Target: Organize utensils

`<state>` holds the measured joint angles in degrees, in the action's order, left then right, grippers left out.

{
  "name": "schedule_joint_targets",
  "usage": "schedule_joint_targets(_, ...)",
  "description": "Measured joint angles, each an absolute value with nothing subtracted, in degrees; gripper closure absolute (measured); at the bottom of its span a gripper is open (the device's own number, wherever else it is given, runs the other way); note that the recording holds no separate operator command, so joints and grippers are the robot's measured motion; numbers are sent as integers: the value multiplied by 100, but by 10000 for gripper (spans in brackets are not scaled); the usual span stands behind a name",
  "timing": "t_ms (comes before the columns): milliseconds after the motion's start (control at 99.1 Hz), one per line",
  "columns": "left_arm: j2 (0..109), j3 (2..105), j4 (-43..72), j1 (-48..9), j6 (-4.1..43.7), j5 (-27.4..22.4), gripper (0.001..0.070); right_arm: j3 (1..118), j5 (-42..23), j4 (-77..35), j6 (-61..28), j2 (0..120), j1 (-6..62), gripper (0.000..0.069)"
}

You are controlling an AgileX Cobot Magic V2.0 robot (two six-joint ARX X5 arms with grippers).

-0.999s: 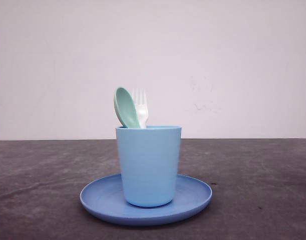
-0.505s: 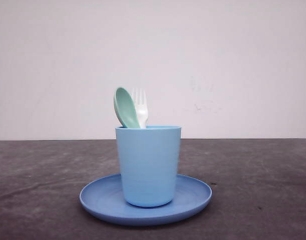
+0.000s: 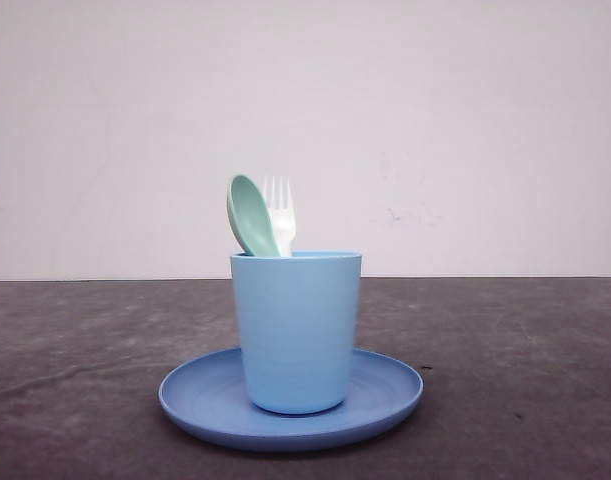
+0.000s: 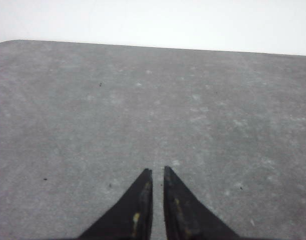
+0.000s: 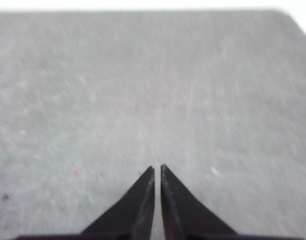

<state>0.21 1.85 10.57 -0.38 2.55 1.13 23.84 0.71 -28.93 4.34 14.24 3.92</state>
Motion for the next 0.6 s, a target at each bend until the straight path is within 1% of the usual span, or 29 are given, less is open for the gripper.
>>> schedule_joint_targets(131, 21, 185, 1057, -40, 255, 113, 695, 1640, 224, -2292, 305, 934, 301, 670)
schedule_joint_targets(252, 21, 185, 1057, -38, 255, 113, 695, 1083, 294, -2198, 276, 650, 257, 670)
schedule_joint_targets(494, 21, 185, 1057, -40, 257, 113, 695, 408, 303, -1505, 276, 191, 255, 670)
schedule_joint_targets(595, 21, 185, 1057, -40, 255, 113, 695, 263, 305, -1402, 276, 49, 255, 670)
